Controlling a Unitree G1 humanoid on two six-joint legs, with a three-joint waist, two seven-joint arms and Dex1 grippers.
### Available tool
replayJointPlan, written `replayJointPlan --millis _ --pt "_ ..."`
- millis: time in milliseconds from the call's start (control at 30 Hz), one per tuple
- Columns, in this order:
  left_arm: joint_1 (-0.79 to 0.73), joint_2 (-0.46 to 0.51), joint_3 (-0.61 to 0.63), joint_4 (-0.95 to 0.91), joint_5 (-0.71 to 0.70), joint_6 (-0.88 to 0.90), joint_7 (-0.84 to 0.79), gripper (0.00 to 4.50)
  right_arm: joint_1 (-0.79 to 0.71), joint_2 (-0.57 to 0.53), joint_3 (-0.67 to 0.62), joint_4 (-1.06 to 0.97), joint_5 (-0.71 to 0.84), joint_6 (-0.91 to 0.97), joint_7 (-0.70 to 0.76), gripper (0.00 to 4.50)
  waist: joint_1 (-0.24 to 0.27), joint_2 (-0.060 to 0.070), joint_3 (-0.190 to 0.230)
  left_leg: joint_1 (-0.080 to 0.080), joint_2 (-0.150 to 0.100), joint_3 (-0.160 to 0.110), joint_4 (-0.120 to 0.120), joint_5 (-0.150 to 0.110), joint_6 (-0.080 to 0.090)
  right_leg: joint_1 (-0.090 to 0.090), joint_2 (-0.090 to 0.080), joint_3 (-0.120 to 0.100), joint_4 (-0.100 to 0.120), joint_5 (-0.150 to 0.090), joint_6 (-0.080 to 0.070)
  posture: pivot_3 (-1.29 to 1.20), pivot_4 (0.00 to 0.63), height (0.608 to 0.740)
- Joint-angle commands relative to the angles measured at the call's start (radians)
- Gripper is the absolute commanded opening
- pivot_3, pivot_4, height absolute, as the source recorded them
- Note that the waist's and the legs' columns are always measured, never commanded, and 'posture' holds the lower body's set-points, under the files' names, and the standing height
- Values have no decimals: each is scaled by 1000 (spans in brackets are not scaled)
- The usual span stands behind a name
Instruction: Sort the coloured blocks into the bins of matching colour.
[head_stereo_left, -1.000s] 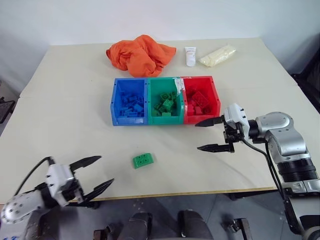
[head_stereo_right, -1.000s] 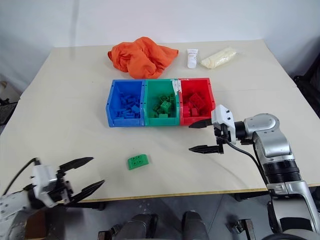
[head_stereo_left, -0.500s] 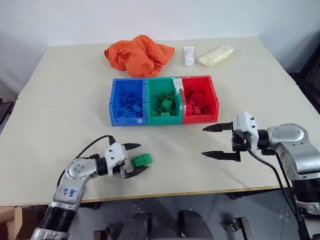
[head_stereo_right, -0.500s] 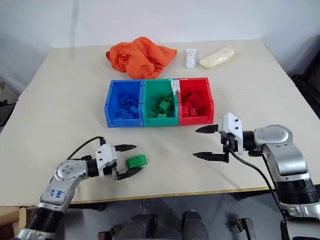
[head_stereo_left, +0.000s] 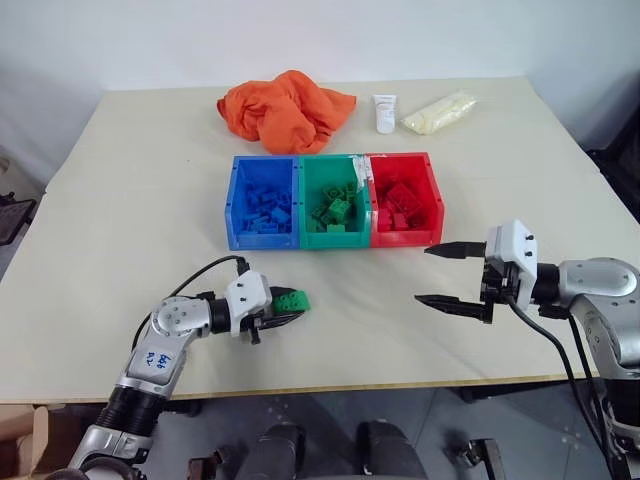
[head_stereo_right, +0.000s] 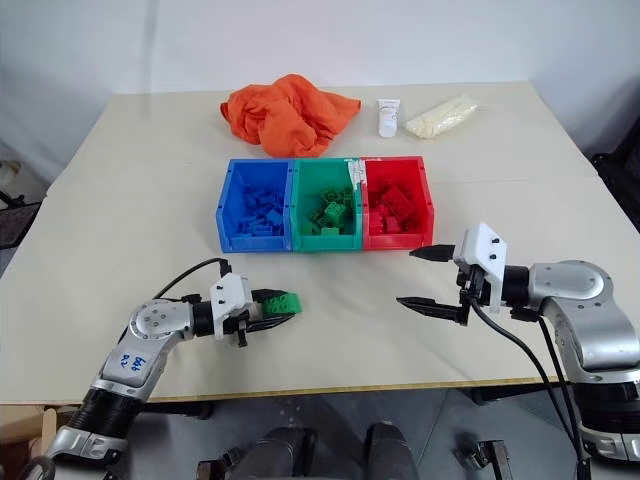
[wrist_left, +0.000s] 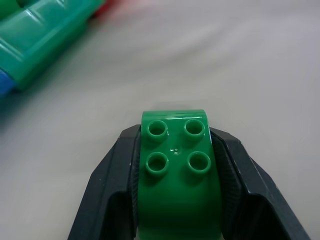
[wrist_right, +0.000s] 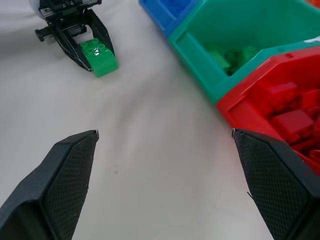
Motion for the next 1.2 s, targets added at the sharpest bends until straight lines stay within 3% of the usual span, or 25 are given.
replayJointPlan --millis 33,167,400,533,700,867,1000,1200 --pt "-123 -64 24 30 16 58 114 1503 33 -17 -56 -69 32 10 -34 4500 5 0 0 -1 0 -1 1 0 0 0 0 0 1 0 0 0 150 740" --pt "-276 -149 11 99 17 62 151 1503 91 -20 -87 -118 42 23 -66 4500 7 -2 1 -2 -1 -1 4 -1 1 0 0 -1 1 1 1 0 150 740" --pt "-553 -259 15 389 71 -13 242 1503 142 -12 -111 -171 55 33 -121 4500 0 -4 2 -2 -1 2 4 -1 1 -1 1 -5 2 1 2 0 150 740" --pt "-648 -276 11 559 119 -75 295 2787 161 -8 -119 -188 60 35 -147 4500 -4 -5 3 -2 0 4 4 -1 1 -1 2 -5 2 1 2 0 150 740" --pt "-680 -280 18 602 118 -120 286 4351 178 -12 -125 -195 66 30 -162 4500 0 -6 3 -2 -1 3 4 -1 1 -2 2 -4 3 1 2 0 150 740" --pt "-642 -248 8 522 120 -158 240 4464 158 -13 -109 -177 64 22 -160 4500 0 -6 3 -2 -1 3 4 -1 1 -2 1 -4 2 1 3 0 150 740" --pt "-528 -199 49 328 -17 -88 88 4464 119 -14 -87 -143 60 11 -138 4500 -8 -5 3 -2 0 4 4 -1 1 -2 2 -3 2 1 3 0 150 740" --pt "-238 -1 137 -49 -228 126 -94 4464 27 -37 -43 -15 36 -49 -46 4500 -24 -5 3 -1 0 3 3 -1 1 -3 1 0 3 1 3 0 150 740"
